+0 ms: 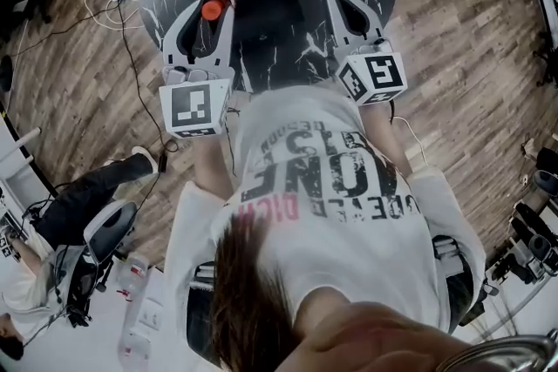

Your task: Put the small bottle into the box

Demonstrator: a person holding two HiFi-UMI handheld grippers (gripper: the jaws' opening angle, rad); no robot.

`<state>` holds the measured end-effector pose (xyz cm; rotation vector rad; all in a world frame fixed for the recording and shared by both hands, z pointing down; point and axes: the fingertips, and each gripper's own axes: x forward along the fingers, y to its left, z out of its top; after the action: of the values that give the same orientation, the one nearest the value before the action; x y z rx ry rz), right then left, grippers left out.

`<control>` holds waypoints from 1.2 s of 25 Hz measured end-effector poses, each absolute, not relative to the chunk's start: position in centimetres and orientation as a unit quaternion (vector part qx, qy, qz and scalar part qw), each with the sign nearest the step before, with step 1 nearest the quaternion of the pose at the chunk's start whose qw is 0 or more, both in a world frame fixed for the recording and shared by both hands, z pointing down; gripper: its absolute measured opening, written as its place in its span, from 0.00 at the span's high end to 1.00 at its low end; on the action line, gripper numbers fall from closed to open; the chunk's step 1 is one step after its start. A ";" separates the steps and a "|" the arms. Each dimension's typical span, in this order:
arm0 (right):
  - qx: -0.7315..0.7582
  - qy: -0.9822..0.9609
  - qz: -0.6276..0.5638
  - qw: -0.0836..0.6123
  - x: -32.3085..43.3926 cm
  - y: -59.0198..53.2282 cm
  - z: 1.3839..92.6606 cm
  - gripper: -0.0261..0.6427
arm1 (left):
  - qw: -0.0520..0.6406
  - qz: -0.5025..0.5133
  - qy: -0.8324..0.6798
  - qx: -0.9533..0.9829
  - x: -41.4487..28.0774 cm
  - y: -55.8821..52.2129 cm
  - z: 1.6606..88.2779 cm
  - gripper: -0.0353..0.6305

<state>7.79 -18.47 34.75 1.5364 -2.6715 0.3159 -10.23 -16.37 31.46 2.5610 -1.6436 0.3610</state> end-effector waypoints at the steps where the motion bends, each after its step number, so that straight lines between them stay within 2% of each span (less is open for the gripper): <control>1: 0.497 -0.862 0.103 0.021 7.8 -18.5 34.8 0.96 | 0.040 0.117 -0.534 0.837 -10.0 -16.5 31.5 0.74; 15: 0.510 -0.852 0.117 0.030 8.4 -18.6 36.0 0.96 | 0.092 0.085 -0.519 0.846 -9.4 -18.0 33.8 0.74; 30: 0.515 -0.846 0.124 0.057 8.7 -18.8 37.4 0.96 | 0.133 0.107 -0.496 0.852 -8.4 -19.2 38.6 0.74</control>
<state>8.68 -18.79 37.45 1.5615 -2.5661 0.3760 -8.42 -19.20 38.64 2.4709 -1.4381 0.3091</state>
